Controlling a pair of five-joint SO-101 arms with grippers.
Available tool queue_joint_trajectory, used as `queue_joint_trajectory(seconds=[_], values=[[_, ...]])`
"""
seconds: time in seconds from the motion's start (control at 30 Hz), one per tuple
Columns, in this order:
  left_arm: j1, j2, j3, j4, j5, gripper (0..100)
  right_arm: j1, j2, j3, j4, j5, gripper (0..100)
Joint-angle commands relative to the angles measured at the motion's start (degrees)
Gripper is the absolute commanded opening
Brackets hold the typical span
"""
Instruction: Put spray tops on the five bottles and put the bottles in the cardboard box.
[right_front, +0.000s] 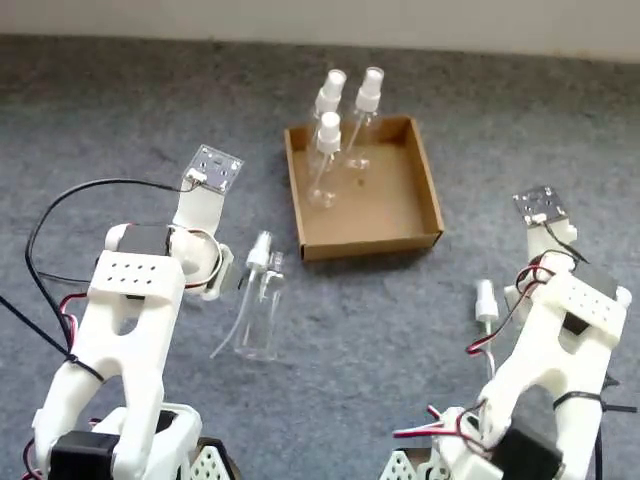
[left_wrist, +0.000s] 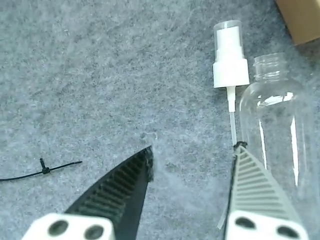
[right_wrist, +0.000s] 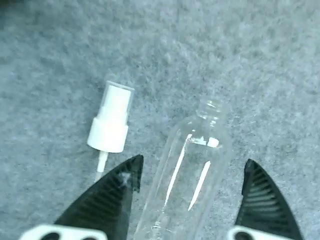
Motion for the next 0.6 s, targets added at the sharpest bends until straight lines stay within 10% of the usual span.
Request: queue_joint_trajectory(seconds=[0.0, 0.57], values=[[-1.0, -0.1, -0.3, -1.0, 0.4, 24, -4.1, -6.6, -2.1, 1.5, -2.5, 25.9], [-0.8, -0.1, -0.2, -1.1, 0.4, 24, -13.9, 10.5, -2.2, 3.0, -13.2, 24.3]])
